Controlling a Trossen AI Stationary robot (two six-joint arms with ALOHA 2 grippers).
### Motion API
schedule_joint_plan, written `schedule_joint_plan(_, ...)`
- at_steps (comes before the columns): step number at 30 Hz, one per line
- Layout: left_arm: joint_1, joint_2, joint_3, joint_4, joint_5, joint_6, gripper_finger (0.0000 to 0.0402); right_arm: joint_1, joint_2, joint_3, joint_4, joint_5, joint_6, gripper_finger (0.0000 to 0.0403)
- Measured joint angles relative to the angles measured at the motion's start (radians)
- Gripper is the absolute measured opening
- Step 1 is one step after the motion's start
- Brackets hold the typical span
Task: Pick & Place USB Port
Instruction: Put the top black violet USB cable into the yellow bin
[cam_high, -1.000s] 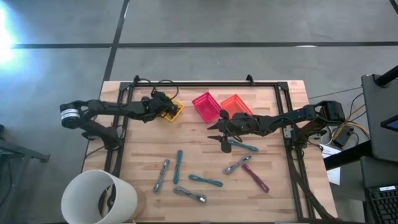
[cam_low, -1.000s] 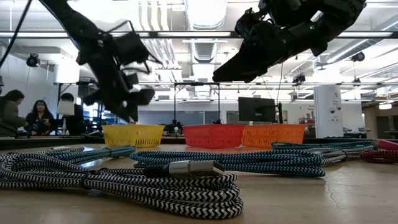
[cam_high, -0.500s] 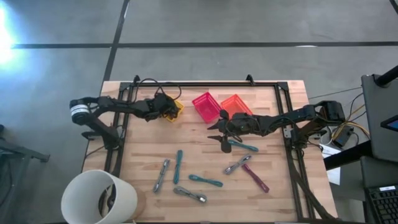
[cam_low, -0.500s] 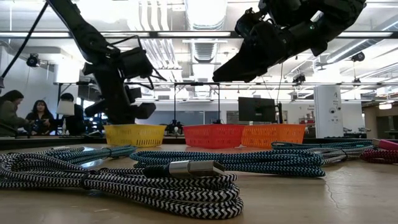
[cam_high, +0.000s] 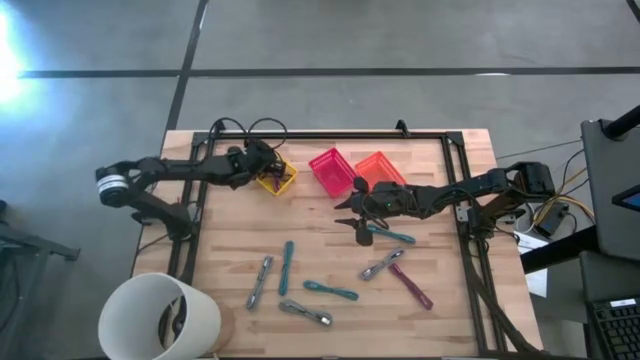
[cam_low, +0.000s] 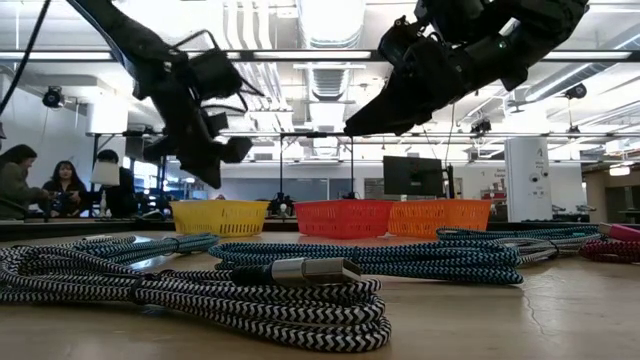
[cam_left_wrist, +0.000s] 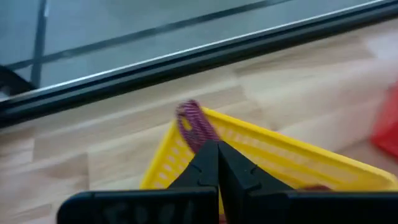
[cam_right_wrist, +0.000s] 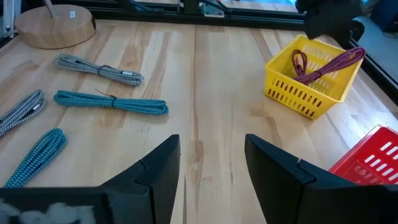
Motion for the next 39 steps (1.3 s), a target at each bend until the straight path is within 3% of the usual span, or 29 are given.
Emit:
schedule_joint_plan(9, 0.039, 0.139, -0.001, 0.065, 0.045, 0.033, 0.0000, 0.000, 0.000, 0.000, 0.004, 0.000, 0.000, 0.0178)
schedule_joint_plan(14, 0.040, 0.175, 0.000, 0.059, 0.129, 0.027, 0.0000, 0.000, 0.000, 0.000, 0.004, 0.000, -0.022, 0.0178)
schedule_joint_plan(18, 0.041, 0.200, 0.001, 0.048, 0.139, 0.022, 0.0000, 0.000, 0.000, 0.000, 0.004, 0.000, -0.022, 0.0178)
schedule_joint_plan(29, 0.022, 0.058, 0.013, 0.036, 0.092, 0.029, 0.0000, 0.000, 0.000, 0.000, 0.003, 0.000, -0.022, 0.0178)
schedule_joint_plan(34, 0.027, 0.061, 0.009, 0.052, 0.070, 0.039, 0.0000, 0.000, 0.000, 0.000, 0.002, 0.000, -0.023, 0.0178)
schedule_joint_plan(39, 0.026, 0.110, 0.001, 0.194, 0.112, 0.058, 0.0000, 0.000, 0.000, 0.000, 0.003, 0.000, -0.023, 0.0178)
